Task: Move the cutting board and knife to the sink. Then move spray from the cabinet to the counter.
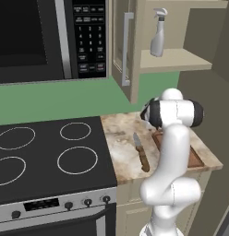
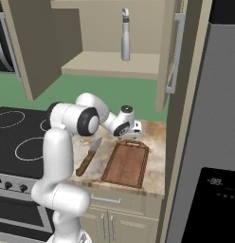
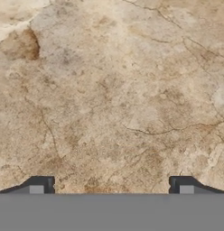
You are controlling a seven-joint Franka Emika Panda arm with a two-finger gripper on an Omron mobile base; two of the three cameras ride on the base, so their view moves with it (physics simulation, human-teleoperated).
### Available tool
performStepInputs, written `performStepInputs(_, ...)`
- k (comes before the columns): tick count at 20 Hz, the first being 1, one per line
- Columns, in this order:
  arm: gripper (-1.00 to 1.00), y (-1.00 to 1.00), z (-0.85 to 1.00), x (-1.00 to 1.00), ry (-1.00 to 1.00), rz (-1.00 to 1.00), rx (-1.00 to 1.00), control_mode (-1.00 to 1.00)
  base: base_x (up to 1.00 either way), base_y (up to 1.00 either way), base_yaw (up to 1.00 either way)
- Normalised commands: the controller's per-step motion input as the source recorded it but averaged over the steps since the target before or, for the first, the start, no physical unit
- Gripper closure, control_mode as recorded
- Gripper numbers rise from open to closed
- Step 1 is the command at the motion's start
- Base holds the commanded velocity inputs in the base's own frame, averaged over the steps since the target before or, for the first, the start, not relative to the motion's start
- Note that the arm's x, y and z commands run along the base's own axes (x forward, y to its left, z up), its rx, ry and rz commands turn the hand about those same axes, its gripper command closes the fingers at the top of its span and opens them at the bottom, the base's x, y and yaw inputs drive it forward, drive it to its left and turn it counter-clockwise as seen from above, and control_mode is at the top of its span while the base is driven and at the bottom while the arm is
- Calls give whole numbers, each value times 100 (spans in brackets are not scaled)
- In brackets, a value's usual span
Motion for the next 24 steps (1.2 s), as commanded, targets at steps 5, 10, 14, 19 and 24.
performStepInputs(5,-100,-11,-35,-52,-12,6,0,-100,0,0,0)
performStepInputs(10,-100,-9,-35,-56,-13,5,0,-100,0,0,0)
performStepInputs(14,-100,-11,-35,-53,-7,5,0,-100,0,0,0)
performStepInputs(19,-100,-14,-35,-54,-4,5,0,-100,0,0,0)
performStepInputs(24,-100,-15,-34,-55,-3,5,0,-100,0,0,0)
